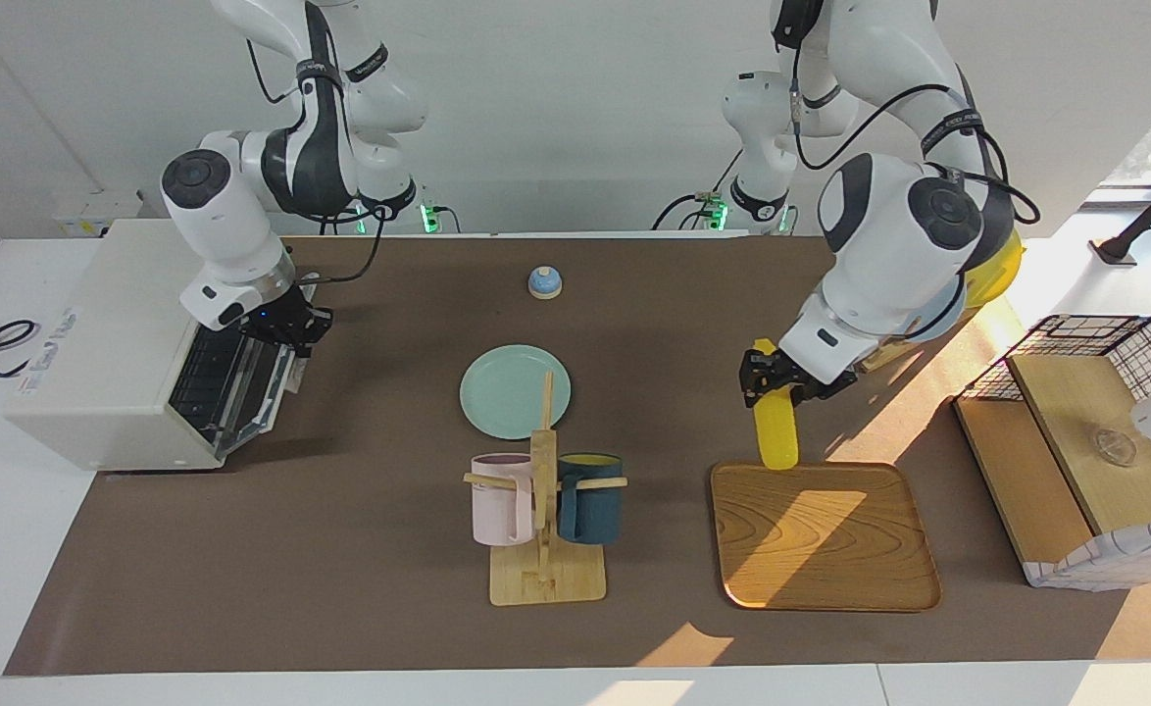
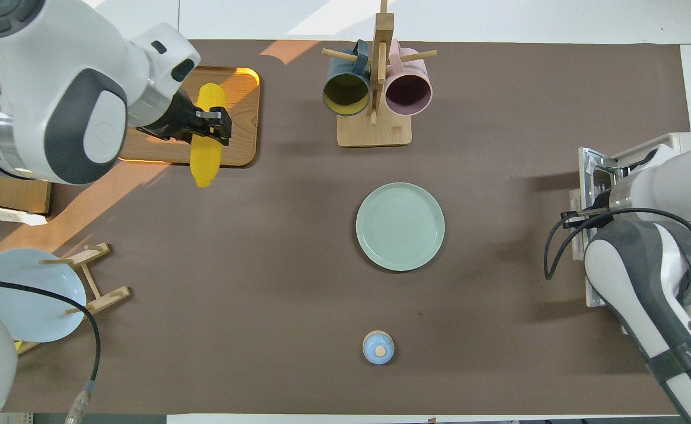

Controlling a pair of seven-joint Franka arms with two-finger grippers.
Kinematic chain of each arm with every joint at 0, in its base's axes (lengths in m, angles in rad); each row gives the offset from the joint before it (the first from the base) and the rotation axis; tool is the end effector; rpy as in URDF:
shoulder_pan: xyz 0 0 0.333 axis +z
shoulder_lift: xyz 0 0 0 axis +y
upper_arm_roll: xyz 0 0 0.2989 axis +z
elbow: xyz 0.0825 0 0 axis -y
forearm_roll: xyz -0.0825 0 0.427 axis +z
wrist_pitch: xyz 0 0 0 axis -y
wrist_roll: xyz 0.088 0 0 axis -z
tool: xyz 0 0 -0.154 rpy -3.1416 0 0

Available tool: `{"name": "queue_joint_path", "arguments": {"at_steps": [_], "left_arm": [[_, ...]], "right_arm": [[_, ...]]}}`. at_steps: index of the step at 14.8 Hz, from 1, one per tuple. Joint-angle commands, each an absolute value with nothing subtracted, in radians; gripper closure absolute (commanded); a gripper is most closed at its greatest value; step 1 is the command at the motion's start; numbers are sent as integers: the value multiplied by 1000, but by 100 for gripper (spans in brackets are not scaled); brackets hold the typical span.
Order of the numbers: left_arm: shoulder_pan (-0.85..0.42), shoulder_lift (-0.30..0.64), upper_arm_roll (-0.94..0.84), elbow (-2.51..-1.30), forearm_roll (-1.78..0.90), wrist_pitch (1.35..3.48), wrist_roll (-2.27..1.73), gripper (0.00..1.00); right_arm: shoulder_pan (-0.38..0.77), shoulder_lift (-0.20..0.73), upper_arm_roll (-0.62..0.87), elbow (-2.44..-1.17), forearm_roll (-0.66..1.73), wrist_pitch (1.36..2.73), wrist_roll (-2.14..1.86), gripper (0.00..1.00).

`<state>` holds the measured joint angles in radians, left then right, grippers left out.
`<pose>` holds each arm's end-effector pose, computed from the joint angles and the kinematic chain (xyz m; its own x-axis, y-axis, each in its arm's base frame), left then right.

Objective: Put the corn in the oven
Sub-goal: 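Lift the corn off the wooden tray with the left gripper, then carry the corn toward the plate while the right gripper approaches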

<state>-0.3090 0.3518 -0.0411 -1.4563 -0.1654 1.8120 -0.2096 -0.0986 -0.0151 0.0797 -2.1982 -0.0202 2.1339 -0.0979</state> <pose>0.6550 -0.2586 0.4135 0.9942 -0.1015 -0.0358 -0.0940 -0.9809 0.1703 0.5550 -0.0122 0.2971 0.9947 0.0896 -0.0508 0.0904 -0.9958 0.0128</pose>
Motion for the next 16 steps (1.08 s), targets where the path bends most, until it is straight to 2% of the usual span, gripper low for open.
{"name": "queue_joint_path", "arguments": {"at_steps": [1, 3, 5, 8, 11, 16], "left_arm": [[-405, 276, -26, -1630, -189, 1920, -297, 100], [-513, 215, -26, -1800, -198, 2084, -377, 100], [-612, 224, -25, -1861, -198, 2196, -423, 100], [-725, 301, -25, -1853, -198, 2339, -529, 100], [-810, 418, -20, -1786, -196, 2440, -613, 100], [-848, 455, -20, -1787, -192, 2522, -643, 100]], "right_arm": [[-86, 49, 58, -2226, -55, 2279, -60, 100], [-64, 69, 58, -2264, -55, 2348, -34, 100], [-67, 84, 58, -2296, -55, 2404, -29, 100], [-48, 103, 60, -2292, -51, 2413, 21, 100], [-35, 109, 67, -2273, 39, 2414, 26, 100], [49, 136, 69, -2166, 69, 2326, 113, 100]]}}
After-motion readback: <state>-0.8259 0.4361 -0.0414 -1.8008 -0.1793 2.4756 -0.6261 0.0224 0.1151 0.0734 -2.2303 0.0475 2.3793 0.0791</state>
